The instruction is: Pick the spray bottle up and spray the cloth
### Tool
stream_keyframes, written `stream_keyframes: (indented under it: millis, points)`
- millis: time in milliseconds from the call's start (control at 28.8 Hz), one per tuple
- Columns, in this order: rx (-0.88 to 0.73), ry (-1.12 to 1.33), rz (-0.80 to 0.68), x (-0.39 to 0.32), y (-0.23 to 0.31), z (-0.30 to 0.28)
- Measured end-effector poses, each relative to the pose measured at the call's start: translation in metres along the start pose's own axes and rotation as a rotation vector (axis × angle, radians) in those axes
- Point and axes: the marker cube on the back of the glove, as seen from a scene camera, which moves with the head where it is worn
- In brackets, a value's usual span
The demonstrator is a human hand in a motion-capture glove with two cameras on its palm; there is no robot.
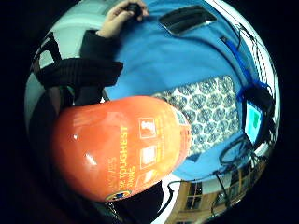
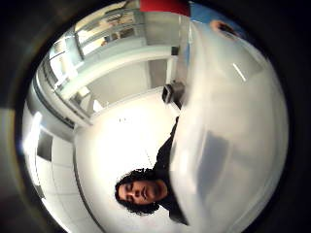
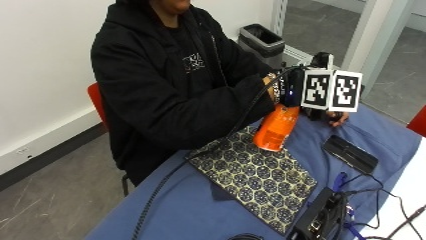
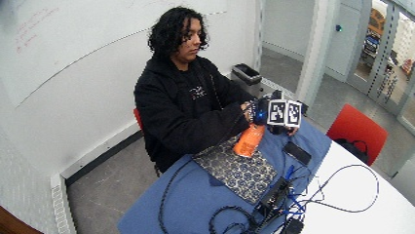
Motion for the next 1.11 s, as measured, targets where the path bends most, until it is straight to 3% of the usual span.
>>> stream_keyframes:
  millis: [729,1111]
  points:
    - [0.561,-0.310,-0.372,0.017,-0.033,0.001]
    - [0.595,-0.335,-0.415,0.032,-0.037,0.005]
